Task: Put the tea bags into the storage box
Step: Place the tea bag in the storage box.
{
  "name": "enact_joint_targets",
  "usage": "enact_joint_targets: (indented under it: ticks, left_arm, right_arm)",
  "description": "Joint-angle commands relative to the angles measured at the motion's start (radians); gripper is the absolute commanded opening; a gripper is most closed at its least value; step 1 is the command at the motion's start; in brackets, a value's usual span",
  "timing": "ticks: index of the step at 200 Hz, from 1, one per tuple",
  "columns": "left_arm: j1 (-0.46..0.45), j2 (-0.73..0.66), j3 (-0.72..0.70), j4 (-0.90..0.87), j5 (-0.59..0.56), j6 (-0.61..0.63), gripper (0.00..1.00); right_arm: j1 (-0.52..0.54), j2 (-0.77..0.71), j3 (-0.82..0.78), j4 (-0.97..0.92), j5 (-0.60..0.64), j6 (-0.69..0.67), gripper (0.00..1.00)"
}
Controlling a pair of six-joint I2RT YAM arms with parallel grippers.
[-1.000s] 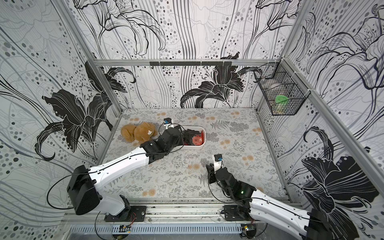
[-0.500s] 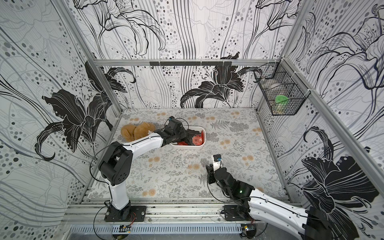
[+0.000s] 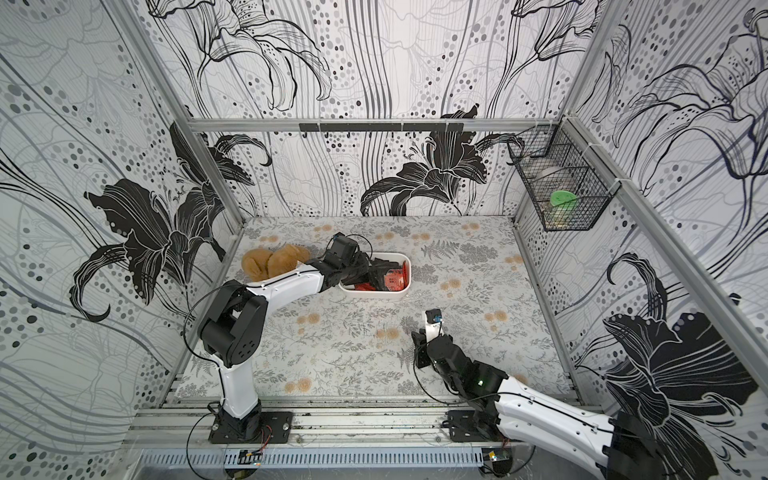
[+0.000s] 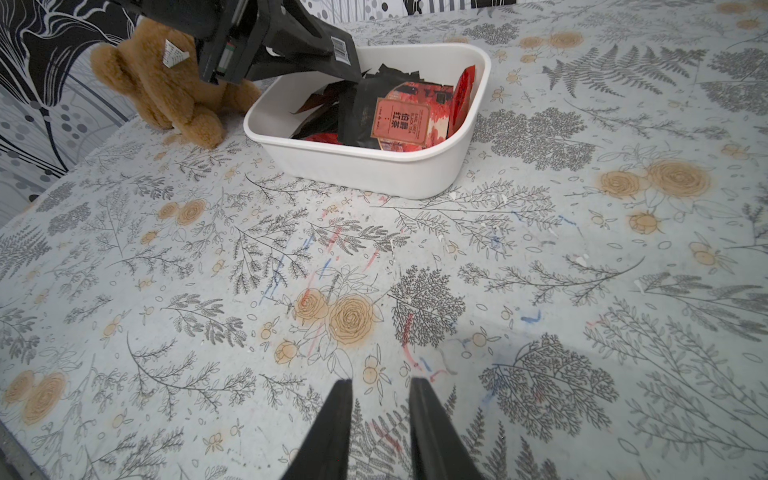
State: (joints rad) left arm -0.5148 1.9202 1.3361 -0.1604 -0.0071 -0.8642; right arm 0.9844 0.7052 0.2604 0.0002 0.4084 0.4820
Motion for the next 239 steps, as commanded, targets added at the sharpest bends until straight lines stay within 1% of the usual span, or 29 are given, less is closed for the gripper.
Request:
enact_joint_targets:
  ticks: [1, 18, 36, 48, 77, 95, 107, 116, 124, 134, 140, 154, 170, 182, 185, 190, 192, 194, 204, 218, 228, 239]
  left_arm:
    - [0.008, -0.019, -0.014, -0.005, -0.013, 0.04, 0.34]
    - [0.008, -0.04, -0.018, -0.017, -0.018, 0.06, 0.43]
    - [0.008, -0.075, -0.022, -0.035, -0.037, 0.076, 0.48]
    - [0.007, -0.11, -0.03, -0.043, -0.052, 0.085, 0.54]
    - [0.007, -0.221, -0.07, -0.052, -0.081, 0.105, 0.6]
    - [0.008, -0.306, -0.115, -0.048, -0.096, 0.121, 0.68]
    - [0.008, -0.375, -0.159, -0.037, -0.112, 0.129, 0.76]
    - [0.008, -0.428, -0.198, -0.025, -0.127, 0.138, 0.84]
    - [0.007, -0.478, -0.237, -0.011, -0.145, 0.145, 0.92]
    - [0.007, -0.543, -0.287, 0.008, -0.168, 0.157, 0.99]
    - [0.007, -0.582, -0.32, 0.018, -0.186, 0.163, 0.97]
    - [0.007, -0.681, -0.402, 0.053, -0.228, 0.183, 0.97]
    - [0.007, -0.786, -0.486, 0.085, -0.274, 0.21, 0.97]
    - [0.007, -0.856, -0.542, 0.1, -0.311, 0.235, 0.97]
    - [0.007, -0.876, -0.558, 0.103, -0.324, 0.237, 0.97]
    - [0.007, -0.906, -0.58, 0.108, -0.341, 0.245, 0.97]
    - [0.007, -0.917, -0.589, 0.109, -0.351, 0.25, 0.97]
    - [0.006, -0.929, -0.598, 0.114, -0.358, 0.255, 0.97]
    - [0.007, -0.982, -0.644, 0.138, -0.393, 0.283, 0.97]
    - [0.006, -1.054, -0.711, 0.176, -0.442, 0.315, 0.97]
    - [0.007, -1.099, -0.764, 0.216, -0.47, 0.343, 0.97]
    - [0.007, -1.137, -0.825, 0.263, -0.511, 0.373, 0.97]
  right_arm:
    - [0.003, 0.004, 0.016, -0.006, 0.005, -0.001, 0.29]
    - [0.003, 0.007, 0.016, -0.005, 0.006, -0.001, 0.3]
    - [0.002, 0.01, 0.017, -0.003, 0.008, 0.0, 0.31]
    - [0.003, 0.013, 0.018, -0.005, 0.008, -0.001, 0.32]
    - [0.003, 0.012, 0.017, -0.003, 0.009, -0.001, 0.34]
    - [0.003, 0.011, 0.019, -0.004, 0.012, -0.001, 0.36]
    - [0.003, 0.005, 0.02, -0.007, 0.023, -0.002, 0.38]
    - [0.003, -0.003, 0.018, -0.009, 0.031, -0.001, 0.42]
    - [0.003, -0.011, 0.016, -0.009, 0.043, 0.001, 0.47]
    - [0.003, -0.023, 0.012, -0.007, 0.059, 0.0, 0.54]
    - [0.003, -0.029, 0.011, -0.008, 0.066, 0.003, 0.58]
    - [0.002, -0.045, 0.017, -0.008, 0.076, 0.009, 0.66]
    - [0.002, -0.058, 0.039, -0.014, 0.09, 0.019, 0.78]
    - [0.003, -0.058, 0.065, -0.022, 0.123, 0.025, 0.87]
    - [0.003, -0.057, 0.073, -0.028, 0.136, 0.029, 0.9]
    - [0.003, -0.056, 0.091, -0.041, 0.159, 0.047, 0.99]
    - [0.003, -0.054, 0.095, -0.048, 0.171, 0.055, 0.96]
    - [0.003, -0.053, 0.104, -0.055, 0.183, 0.066, 0.96]
    - [0.003, -0.046, 0.13, -0.069, 0.23, 0.099, 0.96]
    - [0.003, -0.034, 0.152, -0.056, 0.298, 0.098, 0.96]
    - [0.003, -0.018, 0.16, -0.02, 0.33, 0.036, 0.96]
    - [0.002, 0.002, 0.17, 0.026, 0.354, -0.084, 0.95]
